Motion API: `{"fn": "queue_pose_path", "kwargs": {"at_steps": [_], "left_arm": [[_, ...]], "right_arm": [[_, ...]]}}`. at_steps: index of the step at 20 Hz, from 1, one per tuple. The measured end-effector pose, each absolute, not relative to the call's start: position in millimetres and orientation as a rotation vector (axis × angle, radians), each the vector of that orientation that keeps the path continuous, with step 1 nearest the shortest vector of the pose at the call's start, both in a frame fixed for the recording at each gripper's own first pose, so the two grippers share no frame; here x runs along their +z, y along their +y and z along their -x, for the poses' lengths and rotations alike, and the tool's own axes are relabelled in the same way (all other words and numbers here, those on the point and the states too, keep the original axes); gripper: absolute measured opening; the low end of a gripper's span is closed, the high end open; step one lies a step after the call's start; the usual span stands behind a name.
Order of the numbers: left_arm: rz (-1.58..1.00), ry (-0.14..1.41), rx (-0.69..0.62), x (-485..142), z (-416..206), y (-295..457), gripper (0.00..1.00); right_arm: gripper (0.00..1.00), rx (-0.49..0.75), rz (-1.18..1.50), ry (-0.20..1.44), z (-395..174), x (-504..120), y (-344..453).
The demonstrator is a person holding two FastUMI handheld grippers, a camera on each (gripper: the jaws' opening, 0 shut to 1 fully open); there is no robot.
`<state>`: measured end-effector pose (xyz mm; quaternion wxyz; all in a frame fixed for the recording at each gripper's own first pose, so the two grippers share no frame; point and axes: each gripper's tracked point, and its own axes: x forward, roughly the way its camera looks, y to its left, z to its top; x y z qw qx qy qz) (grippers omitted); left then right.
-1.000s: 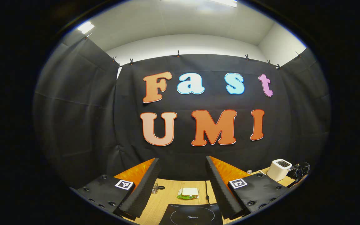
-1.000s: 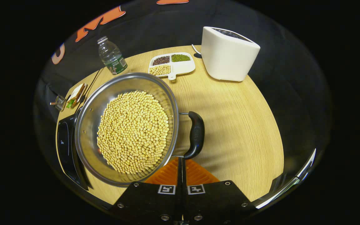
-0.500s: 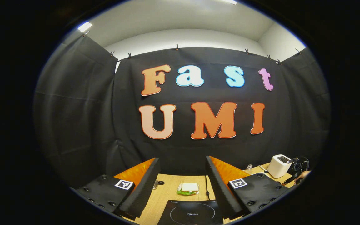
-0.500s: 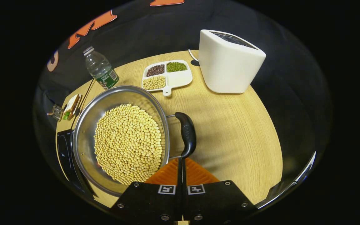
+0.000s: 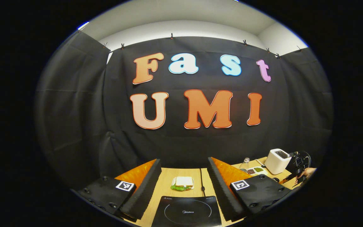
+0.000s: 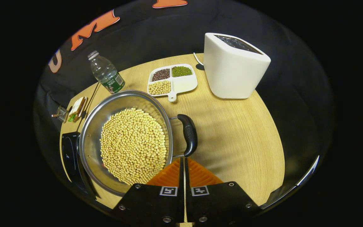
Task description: First push the handle of the pot to place it horizontally, then grasp the pot with both hands and set it on the induction cooktop.
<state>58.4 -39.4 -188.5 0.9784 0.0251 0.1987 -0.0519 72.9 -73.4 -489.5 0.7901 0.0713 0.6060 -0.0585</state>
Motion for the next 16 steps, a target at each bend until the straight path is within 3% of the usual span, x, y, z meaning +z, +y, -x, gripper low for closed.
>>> {"fn": "queue_pose_path", "kwargs": {"at_steps": [1,5,6,10,12,16], "left_arm": [[-0.053,0.414,-0.116,-195,-59,-46,0.99],[-0.051,0.473,-0.174,-224,-65,-79,0.96],[-0.043,0.493,-0.191,-235,-65,-89,0.96],[-0.018,0.631,-0.275,-282,-56,-131,0.99],[-0.011,0.701,-0.312,-304,-54,-152,0.96],[-0.017,0.832,-0.365,-353,-42,-194,0.96]], "right_arm": [[0.05,-0.125,-0.152,1.286,-76,-478,-75],[0.36,-0.120,-0.116,1.218,-91,-449,-76],[0.48,-0.114,-0.119,1.212,-94,-446,-73],[0.73,-0.098,-0.129,1.210,-98,-443,-58],[0.81,-0.085,-0.129,1.220,-99,-444,-51],[0.87,-0.087,-0.121,1.246,-102,-456,-47]]}}
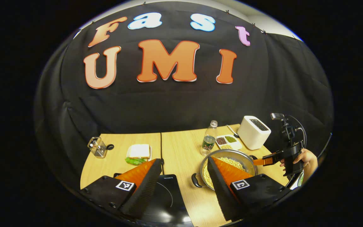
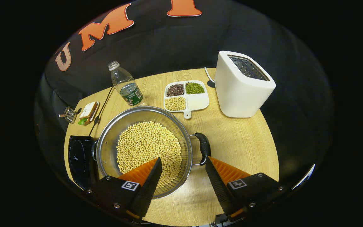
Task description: First push the handle of the pot to place it horizontally, then grasp the pot with both hands and set it on the induction cooktop.
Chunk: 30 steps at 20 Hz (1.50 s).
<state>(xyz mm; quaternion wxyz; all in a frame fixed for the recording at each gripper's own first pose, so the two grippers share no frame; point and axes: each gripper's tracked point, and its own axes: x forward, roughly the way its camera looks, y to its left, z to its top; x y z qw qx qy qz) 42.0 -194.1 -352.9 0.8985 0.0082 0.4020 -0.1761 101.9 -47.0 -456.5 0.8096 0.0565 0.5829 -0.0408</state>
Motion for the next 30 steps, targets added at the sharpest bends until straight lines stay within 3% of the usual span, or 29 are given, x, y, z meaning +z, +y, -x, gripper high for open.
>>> {"fn": "queue_pose_path", "kwargs": {"at_steps": [6,11,18,30], "left_arm": [[-0.025,1.103,-0.373,-453,-18,-232,1.00],[-0.001,1.272,-0.323,-525,-11,-243,0.97],[-0.043,1.378,-0.302,-588,1,-255,0.97],[-0.136,1.425,-0.235,-633,-2,-258,0.98]], "right_arm": [[0.88,-0.102,-0.106,1.287,-104,-477,-61],[0.88,-0.102,-0.116,1.311,-105,-494,-70],[0.88,-0.092,-0.100,1.349,-99,-519,-73],[0.84,-0.107,-0.131,1.390,-111,-558,-72]]}}
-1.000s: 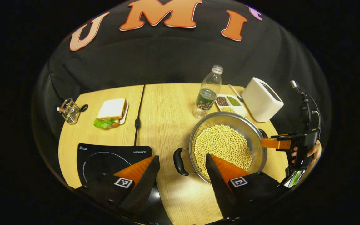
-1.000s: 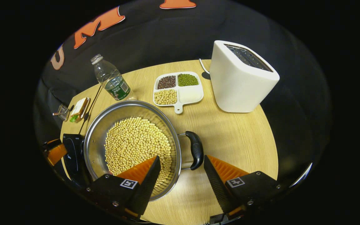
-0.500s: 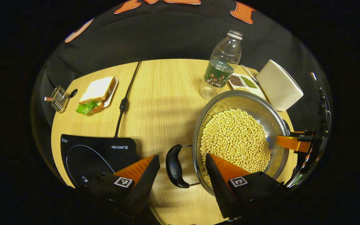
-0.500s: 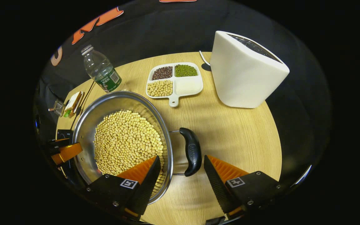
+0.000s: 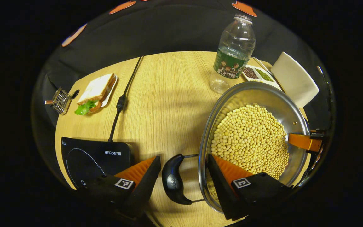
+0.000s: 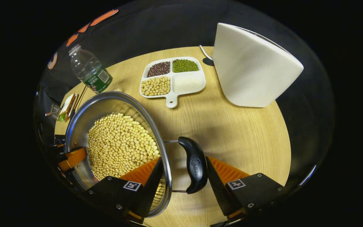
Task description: First push the handle of the pot to place it horizontally, then grasp the pot with both hands and set it on the induction cooktop.
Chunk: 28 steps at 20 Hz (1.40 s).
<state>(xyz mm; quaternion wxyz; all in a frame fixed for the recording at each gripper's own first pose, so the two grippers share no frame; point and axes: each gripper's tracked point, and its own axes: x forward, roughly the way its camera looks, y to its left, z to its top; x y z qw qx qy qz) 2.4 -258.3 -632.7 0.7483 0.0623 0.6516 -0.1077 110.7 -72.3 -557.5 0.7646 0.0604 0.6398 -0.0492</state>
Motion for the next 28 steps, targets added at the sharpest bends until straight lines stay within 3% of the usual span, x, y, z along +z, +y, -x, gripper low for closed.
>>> {"fn": "queue_pose_path", "kwargs": {"at_steps": [3,4,9,13,14,15,18,19,22,25,26,28], "left_arm": [[-0.121,1.429,-0.249,-637,-2,-266,0.96],[-0.126,1.428,-0.239,-638,-2,-265,0.86],[-0.120,1.407,-0.231,-637,-6,-265,0.86],[-0.099,1.387,-0.233,-635,-10,-266,0.80],[-0.097,1.386,-0.233,-634,-9,-266,0.75],[-0.094,1.378,-0.238,-634,-10,-266,0.77],[-0.115,1.371,-0.245,-632,-13,-268,0.71],[-0.121,1.361,-0.249,-631,-18,-268,0.75],[-0.114,1.310,-0.256,-627,-23,-264,0.70],[-0.126,1.282,-0.268,-623,-27,-261,0.72],[-0.126,1.280,-0.271,-623,-27,-261,0.72],[-0.114,1.280,-0.267,-623,-26,-261,0.72]], "right_arm": [[0.74,-0.097,-0.151,1.389,-113,-560,-70],[0.74,-0.093,-0.150,1.391,-113,-559,-69],[0.70,-0.084,-0.183,1.397,-111,-560,-68],[0.60,-0.097,-0.206,1.391,-111,-558,-68],[0.61,-0.102,-0.221,1.389,-109,-558,-67],[0.61,-0.105,-0.235,1.393,-108,-558,-66],[0.57,-0.112,-0.248,1.407,-103,-562,-60],[0.56,-0.114,-0.237,1.397,-104,-561,-60],[0.56,-0.123,-0.222,1.348,-106,-551,-66],[0.56,-0.129,-0.222,1.340,-104,-556,-63],[0.52,-0.129,-0.218,1.338,-103,-558,-61],[0.56,-0.120,-0.198,1.329,-104,-557,-58]]}}
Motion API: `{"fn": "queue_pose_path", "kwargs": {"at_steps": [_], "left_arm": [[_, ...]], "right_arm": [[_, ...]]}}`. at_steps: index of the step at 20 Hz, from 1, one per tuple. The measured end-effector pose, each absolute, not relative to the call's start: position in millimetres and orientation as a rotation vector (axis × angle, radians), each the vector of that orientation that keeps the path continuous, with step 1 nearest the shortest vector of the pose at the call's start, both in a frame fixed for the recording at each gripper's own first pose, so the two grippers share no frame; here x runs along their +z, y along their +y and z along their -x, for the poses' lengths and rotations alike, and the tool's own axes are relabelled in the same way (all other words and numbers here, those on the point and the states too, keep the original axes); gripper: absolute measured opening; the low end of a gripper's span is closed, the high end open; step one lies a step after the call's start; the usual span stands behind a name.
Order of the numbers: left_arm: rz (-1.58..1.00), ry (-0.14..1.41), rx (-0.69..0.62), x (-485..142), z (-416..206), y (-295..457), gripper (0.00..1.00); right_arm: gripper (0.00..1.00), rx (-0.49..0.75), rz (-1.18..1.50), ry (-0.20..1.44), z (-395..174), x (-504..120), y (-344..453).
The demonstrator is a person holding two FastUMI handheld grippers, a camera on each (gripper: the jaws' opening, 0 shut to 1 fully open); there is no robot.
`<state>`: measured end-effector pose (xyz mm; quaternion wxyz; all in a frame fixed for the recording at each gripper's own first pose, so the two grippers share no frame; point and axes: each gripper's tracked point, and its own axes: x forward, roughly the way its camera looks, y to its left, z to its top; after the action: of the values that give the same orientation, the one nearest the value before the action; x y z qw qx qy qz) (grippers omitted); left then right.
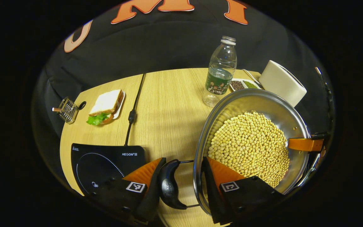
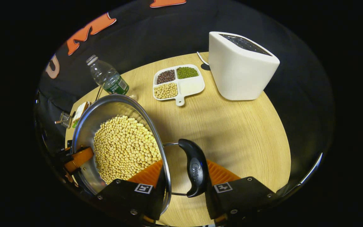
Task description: First push the handle of the pot to place it horizontally, then grasp the pot with both hands and set it on the induction cooktop.
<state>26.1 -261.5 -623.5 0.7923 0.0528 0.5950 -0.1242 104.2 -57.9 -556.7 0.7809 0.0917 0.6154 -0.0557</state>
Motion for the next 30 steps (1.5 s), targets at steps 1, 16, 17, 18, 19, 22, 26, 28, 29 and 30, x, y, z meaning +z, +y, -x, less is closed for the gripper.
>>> {"fn": "queue_pose_path", "kwargs": {"at_steps": [1,16,17,18,19,22,26,28,29,30], "left_arm": [[-0.108,1.278,-0.265,-623,-26,-261,0.72],[-0.097,1.227,-0.147,-611,-19,-255,0.69],[-0.095,1.226,-0.136,-612,-17,-257,0.72],[-0.095,1.225,-0.127,-611,-16,-259,0.72],[-0.094,1.221,-0.116,-611,-14,-261,0.72],[-0.093,1.212,-0.088,-609,-14,-263,0.72],[-0.088,1.188,-0.056,-610,-11,-264,0.72],[-0.091,1.179,-0.041,-609,-10,-263,0.72],[-0.091,1.173,-0.033,-609,-10,-263,0.69],[-0.090,1.168,-0.023,-610,-9,-265,0.68]], "right_arm": [[0.56,-0.110,-0.189,1.328,-103,-557,-56],[0.52,0.050,-0.105,1.311,-121,-559,-68],[0.52,0.061,-0.098,1.310,-122,-559,-66],[0.56,0.073,-0.090,1.306,-123,-561,-65],[0.52,0.081,-0.086,1.303,-124,-563,-64],[0.53,0.109,-0.074,1.300,-129,-562,-64],[0.53,0.141,-0.063,1.281,-133,-564,-66],[0.56,0.153,-0.060,1.278,-136,-564,-66],[0.56,0.161,-0.058,1.276,-137,-565,-66],[0.56,0.169,-0.056,1.271,-138,-565,-65]]}}
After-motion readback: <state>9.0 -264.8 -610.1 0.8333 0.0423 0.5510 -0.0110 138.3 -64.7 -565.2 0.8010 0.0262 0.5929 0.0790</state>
